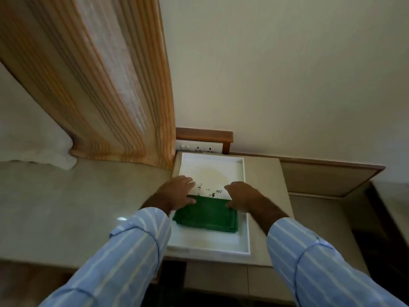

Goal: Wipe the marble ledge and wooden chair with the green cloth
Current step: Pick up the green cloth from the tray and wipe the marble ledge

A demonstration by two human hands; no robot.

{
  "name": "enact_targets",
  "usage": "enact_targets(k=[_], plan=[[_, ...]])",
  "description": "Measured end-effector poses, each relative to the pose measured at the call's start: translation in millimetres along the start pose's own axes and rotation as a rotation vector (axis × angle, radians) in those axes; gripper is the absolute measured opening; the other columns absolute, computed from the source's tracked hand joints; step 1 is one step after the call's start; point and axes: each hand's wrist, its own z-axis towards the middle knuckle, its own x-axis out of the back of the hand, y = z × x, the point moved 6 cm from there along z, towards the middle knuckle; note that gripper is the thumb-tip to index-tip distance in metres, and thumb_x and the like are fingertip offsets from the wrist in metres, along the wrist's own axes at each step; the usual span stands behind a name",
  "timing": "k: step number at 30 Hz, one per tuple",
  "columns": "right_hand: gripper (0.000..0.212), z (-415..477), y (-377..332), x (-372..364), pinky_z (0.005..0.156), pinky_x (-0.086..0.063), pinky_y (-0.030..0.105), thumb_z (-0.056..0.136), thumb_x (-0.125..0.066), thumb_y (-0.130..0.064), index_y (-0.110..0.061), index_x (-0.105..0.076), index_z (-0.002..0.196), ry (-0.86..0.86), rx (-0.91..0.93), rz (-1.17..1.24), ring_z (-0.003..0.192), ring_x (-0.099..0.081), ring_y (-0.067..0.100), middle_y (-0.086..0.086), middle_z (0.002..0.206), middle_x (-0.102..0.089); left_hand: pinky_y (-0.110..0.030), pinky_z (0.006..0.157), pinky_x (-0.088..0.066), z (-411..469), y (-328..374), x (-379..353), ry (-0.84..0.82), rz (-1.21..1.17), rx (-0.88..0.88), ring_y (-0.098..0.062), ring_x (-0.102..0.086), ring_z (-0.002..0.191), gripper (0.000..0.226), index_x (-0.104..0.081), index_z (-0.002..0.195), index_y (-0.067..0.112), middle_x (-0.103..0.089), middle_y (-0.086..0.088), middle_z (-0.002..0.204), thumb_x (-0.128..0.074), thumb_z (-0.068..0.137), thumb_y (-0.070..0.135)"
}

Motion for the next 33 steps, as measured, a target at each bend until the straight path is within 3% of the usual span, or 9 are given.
enact_targets(k=[3,10,17,20,25,27,29,31,33], plan=[[0.055,4,-2,-11,0.117,-0.046,0.043,0.1,-0.069,-0.029,-0.007,-0.054,0.148,-0.054,-0.02,-0.021,0.142,-0.053,0.033,0.018,0.151,-0.055,-0.044,0.11,-0.04,-4,1,-13,0.008,0.042,0.041,-0.028,-0.046,0.131,0.056,-0.053,0.141,0.017,-0.052,-0.008,0.144,-0.059,0.095,0.049],[0.031,12,-6,-4,0.096,-0.054,0.033,0.091,-0.073,-0.018,-0.004,-0.073,0.119,-0.062,0.0,0.041,0.119,-0.064,0.028,0.014,0.126,-0.07,-0.042,0.088,-0.051,-14,-2,-14,0.012,-0.321,0.218,-0.03,-0.059,0.103,0.023,-0.06,0.105,0.016,-0.064,-0.01,0.11,-0.07,0.086,0.023],[0.021,26,-41,61,0.091,-0.056,0.038,0.089,-0.075,-0.029,-0.02,-0.066,0.105,0.059,0.069,0.348,0.107,-0.063,0.025,0.007,0.113,-0.067,-0.025,0.08,-0.046,-56,-60,16,0.175,-0.749,0.302,-0.022,-0.06,0.097,0.036,-0.067,0.114,0.005,-0.068,-0.012,0.112,-0.079,0.081,0.014],[0.027,32,-88,93,0.1,-0.06,0.05,0.088,-0.075,-0.024,-0.017,-0.069,0.113,0.13,0.108,0.455,0.112,-0.068,0.029,0.01,0.118,-0.069,-0.019,0.073,-0.047,-90,-100,39,0.275,-0.795,0.321,-0.017,-0.062,0.093,0.038,-0.071,0.119,0.008,-0.067,-0.004,0.102,-0.08,0.082,0.013],[0.018,48,-193,128,0.097,-0.061,0.055,0.089,-0.076,-0.017,-0.01,-0.07,0.105,0.163,0.191,0.636,0.107,-0.072,0.033,0.015,0.113,-0.074,-0.015,0.054,-0.052,-169,-194,57,0.44,-0.931,0.425,-0.012,-0.064,0.073,0.013,-0.077,0.092,0.021,-0.071,-0.001,0.086,-0.082,0.081,0.016],[0.022,59,-242,132,0.087,-0.065,0.044,0.092,-0.077,-0.016,-0.006,-0.07,0.11,0.147,0.228,0.703,0.104,-0.073,0.03,0.015,0.115,-0.074,-0.024,0.063,-0.06,-209,-232,56,0.533,-1.006,0.485,-0.021,-0.069,0.078,0.018,-0.073,0.077,0.03,-0.073,0.0,0.082,-0.083,0.08,0.015],[0.022,66,-292,132,0.067,-0.063,0.027,0.096,-0.075,-0.014,-0.006,-0.067,0.115,0.1,0.275,0.783,0.095,-0.072,0.022,0.015,0.118,-0.073,-0.041,0.081,-0.062,-247,-268,47,0.605,-1.091,0.554,-0.034,-0.072,0.091,0.009,-0.076,0.085,0.017,-0.076,-0.014,0.092,-0.083,0.08,0.015],[0.021,72,-345,126,0.068,-0.062,0.028,0.097,-0.073,-0.01,-0.004,-0.068,0.117,0.052,0.318,0.878,0.095,-0.073,0.022,0.017,0.119,-0.075,-0.048,0.086,-0.06,-285,-303,32,0.662,-1.186,0.61,-0.038,-0.072,0.096,0.018,-0.074,0.096,0.004,-0.075,-0.021,0.099,-0.081,0.082,0.013],[0.021,79,-393,114,0.077,-0.063,0.036,0.097,-0.073,-0.008,-0.003,-0.068,0.117,0.009,0.347,0.934,0.1,-0.074,0.026,0.019,0.12,-0.075,-0.039,0.074,-0.063,-318,-334,11,0.703,-1.281,0.666,-0.031,-0.072,0.086,0.016,-0.071,0.097,0.003,-0.072,-0.018,0.095,-0.078,0.085,0.01]])
